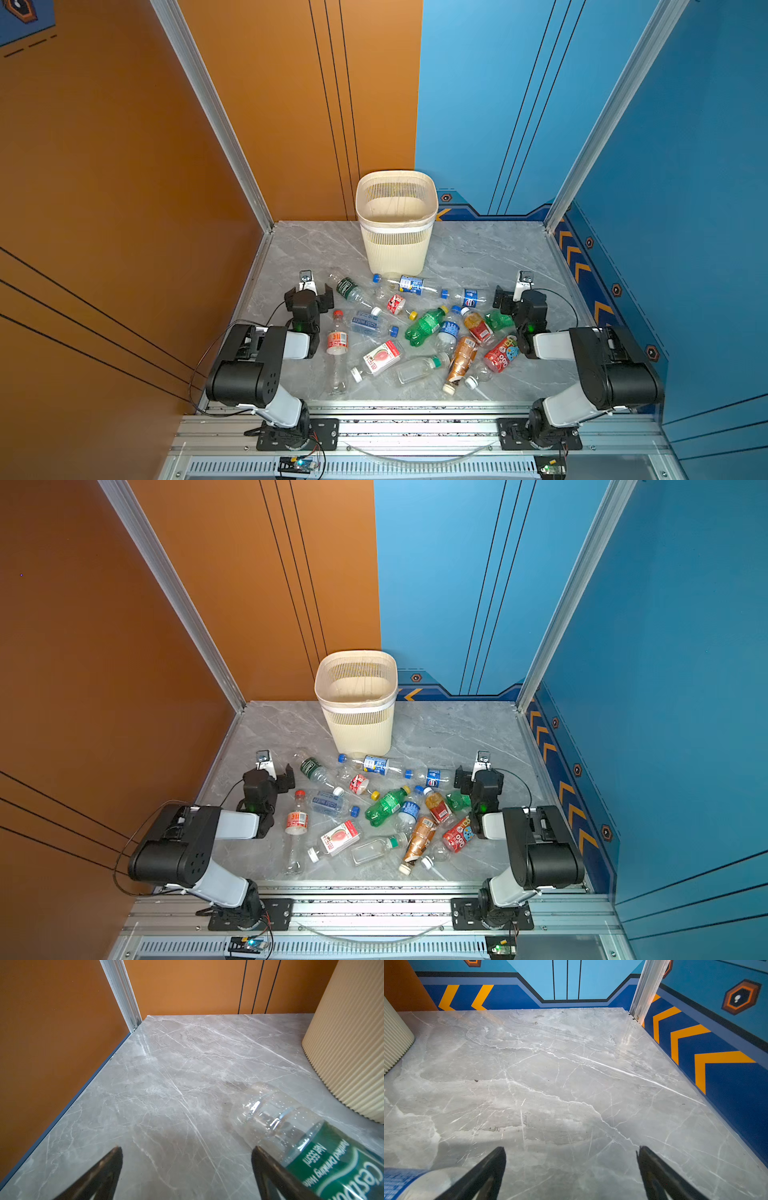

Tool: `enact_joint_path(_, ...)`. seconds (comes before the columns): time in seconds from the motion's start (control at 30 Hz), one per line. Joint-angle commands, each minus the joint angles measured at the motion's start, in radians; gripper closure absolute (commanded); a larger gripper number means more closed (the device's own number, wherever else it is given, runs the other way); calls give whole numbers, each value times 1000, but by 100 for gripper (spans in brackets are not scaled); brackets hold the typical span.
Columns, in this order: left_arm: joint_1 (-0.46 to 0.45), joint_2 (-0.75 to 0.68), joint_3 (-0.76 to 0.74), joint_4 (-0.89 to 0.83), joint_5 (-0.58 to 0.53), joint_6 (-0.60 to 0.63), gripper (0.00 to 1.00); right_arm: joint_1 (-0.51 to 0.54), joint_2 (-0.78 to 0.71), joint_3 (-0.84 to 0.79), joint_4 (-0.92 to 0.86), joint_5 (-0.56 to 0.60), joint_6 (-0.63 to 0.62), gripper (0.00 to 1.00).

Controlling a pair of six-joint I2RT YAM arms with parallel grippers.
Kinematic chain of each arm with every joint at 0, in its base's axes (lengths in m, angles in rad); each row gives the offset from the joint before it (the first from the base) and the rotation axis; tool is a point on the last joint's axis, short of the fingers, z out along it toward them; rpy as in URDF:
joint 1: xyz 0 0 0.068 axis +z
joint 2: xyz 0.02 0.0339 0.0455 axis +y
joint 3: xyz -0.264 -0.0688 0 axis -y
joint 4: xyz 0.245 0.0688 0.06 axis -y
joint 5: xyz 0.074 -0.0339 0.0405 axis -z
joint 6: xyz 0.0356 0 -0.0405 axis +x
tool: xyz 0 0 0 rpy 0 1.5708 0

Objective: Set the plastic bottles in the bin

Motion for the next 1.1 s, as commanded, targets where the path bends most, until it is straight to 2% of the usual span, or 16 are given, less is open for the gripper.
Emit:
enact_joint_path(0.0, -4, 2, -8, 19, 4, 12, 2, -5, -13, 19, -18, -14, 20, 1)
enact_joint_path(1.07, 11, 2, -4, 7, 32, 4, 2, -7, -14, 19, -19, -16, 21, 0)
